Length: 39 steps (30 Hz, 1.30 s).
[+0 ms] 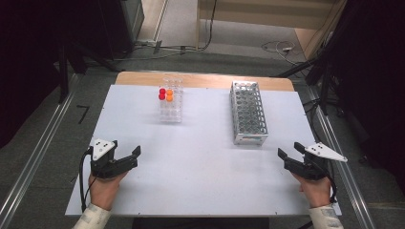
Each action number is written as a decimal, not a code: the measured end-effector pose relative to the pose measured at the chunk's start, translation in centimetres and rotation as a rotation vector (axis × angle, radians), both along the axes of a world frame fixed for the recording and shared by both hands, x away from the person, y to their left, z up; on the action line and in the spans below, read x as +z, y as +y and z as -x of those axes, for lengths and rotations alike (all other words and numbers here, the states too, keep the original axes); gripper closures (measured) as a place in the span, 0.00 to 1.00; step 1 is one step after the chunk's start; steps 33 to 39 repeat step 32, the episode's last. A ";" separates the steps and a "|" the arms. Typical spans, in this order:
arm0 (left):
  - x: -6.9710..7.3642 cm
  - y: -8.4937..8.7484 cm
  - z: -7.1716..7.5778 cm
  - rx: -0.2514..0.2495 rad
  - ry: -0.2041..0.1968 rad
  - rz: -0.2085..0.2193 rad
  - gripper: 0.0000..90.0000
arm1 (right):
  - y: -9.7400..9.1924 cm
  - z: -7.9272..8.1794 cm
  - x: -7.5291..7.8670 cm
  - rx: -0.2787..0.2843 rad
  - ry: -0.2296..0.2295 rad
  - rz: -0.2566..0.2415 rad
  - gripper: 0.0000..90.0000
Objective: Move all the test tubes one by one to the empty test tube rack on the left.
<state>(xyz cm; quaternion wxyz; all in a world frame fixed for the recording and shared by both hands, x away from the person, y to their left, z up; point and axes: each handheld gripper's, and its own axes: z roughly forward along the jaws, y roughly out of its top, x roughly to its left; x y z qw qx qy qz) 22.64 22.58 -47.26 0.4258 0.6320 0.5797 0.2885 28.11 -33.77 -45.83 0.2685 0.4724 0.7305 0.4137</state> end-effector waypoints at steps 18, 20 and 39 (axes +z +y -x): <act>-0.5 1.6 0.8 0.040 0.014 -0.006 0.17 | -4.1 1.0 -0.8 -0.122 -0.001 -0.013 0.31; -0.5 1.7 0.9 0.041 0.012 -0.012 0.17 | -4.6 1.0 -0.9 -0.143 0.007 -0.024 0.31; -1.1 2.2 0.9 0.058 0.036 -0.001 0.17 | -5.1 0.7 -1.5 -0.167 0.018 -0.009 0.29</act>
